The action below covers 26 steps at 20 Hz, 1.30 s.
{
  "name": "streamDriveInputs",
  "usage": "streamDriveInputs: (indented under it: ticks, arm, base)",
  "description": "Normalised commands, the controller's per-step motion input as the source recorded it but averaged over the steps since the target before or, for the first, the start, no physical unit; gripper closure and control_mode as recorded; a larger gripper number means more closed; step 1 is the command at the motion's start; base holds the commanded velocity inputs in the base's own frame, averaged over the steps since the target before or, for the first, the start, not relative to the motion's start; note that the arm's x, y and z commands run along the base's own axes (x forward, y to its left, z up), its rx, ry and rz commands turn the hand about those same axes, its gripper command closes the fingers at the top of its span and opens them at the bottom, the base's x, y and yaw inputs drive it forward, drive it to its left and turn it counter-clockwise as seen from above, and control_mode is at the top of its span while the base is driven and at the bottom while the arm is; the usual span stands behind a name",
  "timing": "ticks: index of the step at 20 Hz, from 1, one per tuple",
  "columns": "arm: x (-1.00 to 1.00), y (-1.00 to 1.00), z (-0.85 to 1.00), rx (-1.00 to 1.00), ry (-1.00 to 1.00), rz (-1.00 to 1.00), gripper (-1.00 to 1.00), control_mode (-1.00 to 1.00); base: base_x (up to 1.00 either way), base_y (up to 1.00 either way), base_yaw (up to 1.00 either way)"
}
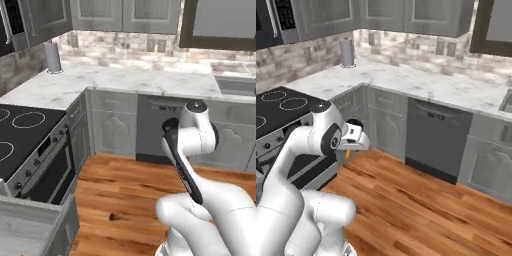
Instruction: Restock the sink supplies by placing the sponge and soap dispenser on the counter and next to the sink. Make sure the soap dispenser is upright.
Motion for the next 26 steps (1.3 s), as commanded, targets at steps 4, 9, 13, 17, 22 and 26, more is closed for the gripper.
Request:
streamDriveInputs:
  ticks: [4,9,13,17,22,26]
  arm:
    - [0.00,0.00,0.00,0.00,0.00,0.00,1.00,1.00]
    - [0.00,0.00,0.00,0.00,0.00,0.00,1.00,1.00]
    - [0.00,0.00,0.00,0.00,0.00,0.00,1.00,1.00]
    - [0.00,0.00,0.00,0.00,0.00,0.00,1.00,1.00]
    - [0.00,0.00,0.00,0.00,0.00,0.00,1.00,1.00]
    - [0.00,0.00,0.00,0.00,0.00,0.00,1.00,1.00]
  base:
    - [0.33,0.09,-0.81]
    - [0.42,0.02,-0.80]
    - [0.44,-0.21,-0.70]
    - [0.54,-0.27,-0.65]
    - [0.92,-0.02,-0.38]
    - [1.00,-0.11,0.02]
